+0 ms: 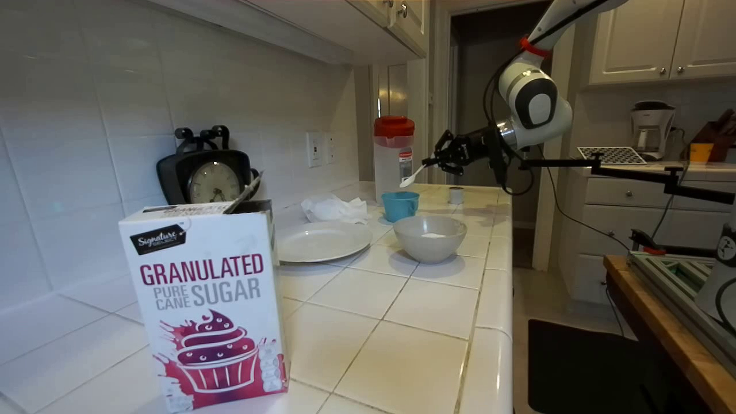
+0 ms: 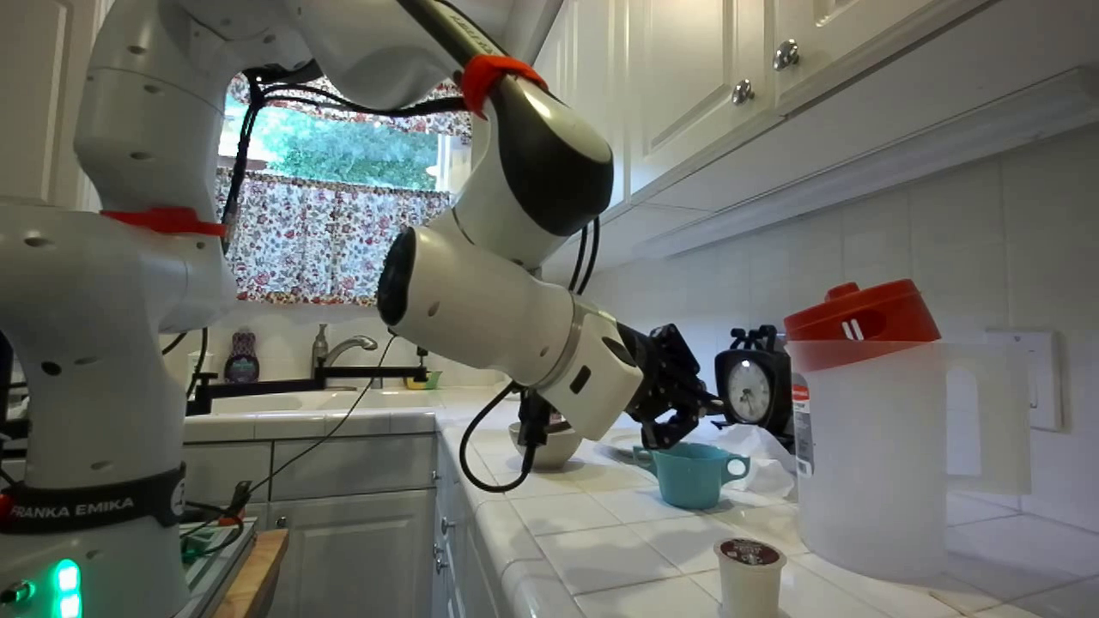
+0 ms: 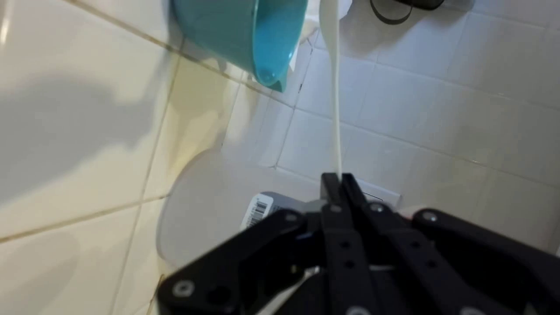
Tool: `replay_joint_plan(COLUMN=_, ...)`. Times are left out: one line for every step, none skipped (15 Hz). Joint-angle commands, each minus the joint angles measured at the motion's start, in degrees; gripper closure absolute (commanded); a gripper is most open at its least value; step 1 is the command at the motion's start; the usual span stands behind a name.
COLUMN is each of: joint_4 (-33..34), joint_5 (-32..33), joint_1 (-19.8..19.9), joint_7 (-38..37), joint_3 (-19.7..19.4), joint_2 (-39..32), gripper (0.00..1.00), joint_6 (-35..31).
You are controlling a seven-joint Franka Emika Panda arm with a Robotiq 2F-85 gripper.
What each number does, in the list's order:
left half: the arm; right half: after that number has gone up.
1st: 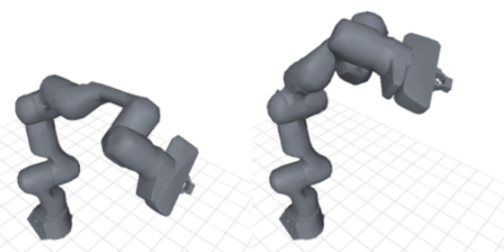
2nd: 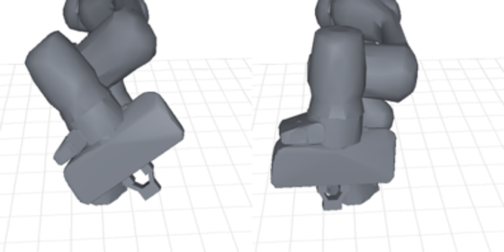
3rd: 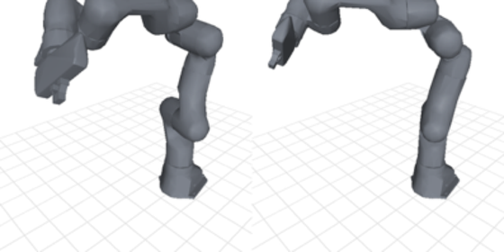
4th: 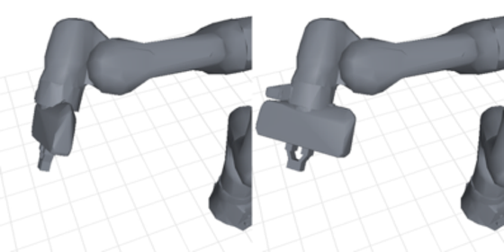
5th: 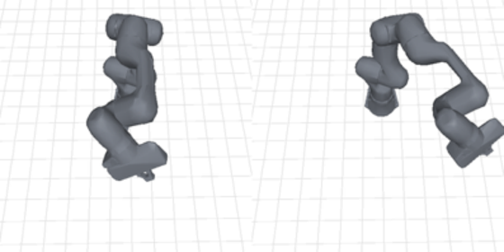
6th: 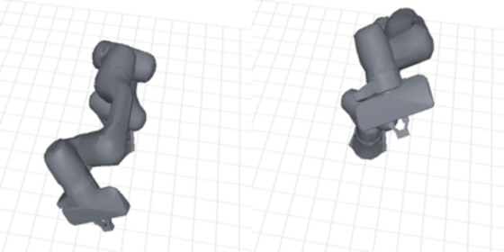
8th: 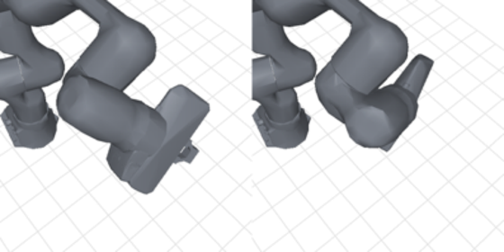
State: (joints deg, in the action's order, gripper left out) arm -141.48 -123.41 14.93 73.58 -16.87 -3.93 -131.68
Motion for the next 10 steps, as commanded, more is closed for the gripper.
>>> replay_joint_plan(joint_4=0.98, joint_5=2.57, joint_1=-0.18, joint_7=-2.79, joint_3=0.13, joint_2=-0.6, gripper=0.99, joint_6=-2.26)
replay_joint_plan(joint_4=0.98, joint_5=2.71, joint_1=-0.18, joint_7=-2.82, joint_3=0.11, joint_2=-0.52, gripper=0.99, joint_6=-2.57)
replay_joint_plan(joint_4=1.05, joint_5=3.2, joint_1=-0.26, joint_7=-3.14, joint_3=0.15, joint_2=-0.45, gripper=0.99, joint_6=-3.61)
replay_joint_plan(joint_4=1.15, joint_5=3.73, joint_1=-0.31, joint_7=-3.46, joint_3=0.18, joint_2=-0.33, gripper=0.99, joint_6=-4.32)
replay_joint_plan(joint_4=1.26, joint_5=4.21, joint_1=-0.33, joint_7=-3.65, joint_3=0.19, joint_2=-0.25, gripper=0.99, joint_6=-5.11)
replay_joint_plan(joint_4=1.53, joint_5=4.75, joint_1=-0.4, joint_7=-3.92, joint_3=0.22, joint_2=-0.2, gripper=0.99, joint_6=-6.29)
replay_joint_plan(joint_4=1.74, joint_5=5.35, joint_1=-0.38, joint_7=-4.36, joint_3=0.22, joint_2=-0.17, gripper=0.99, joint_6=-6.89)
replay_joint_plan(joint_4=1.96, joint_5=5.8, joint_1=-0.33, joint_7=-4.64, joint_3=0.18, joint_2=-0.13, gripper=0.99, joint_6=-7.42)
replay_joint_plan(joint_4=2.16, joint_5=6.08, joint_1=-0.3, joint_7=-4.88, joint_3=0.17, joint_2=-0.12, gripper=0.99, joint_6=-7.84)
replay_joint_plan(joint_4=2.35, joint_5=6.55, joint_1=-0.28, joint_7=-5.2, joint_3=0.16, joint_2=-0.1, gripper=0.99, joint_6=-8.23)
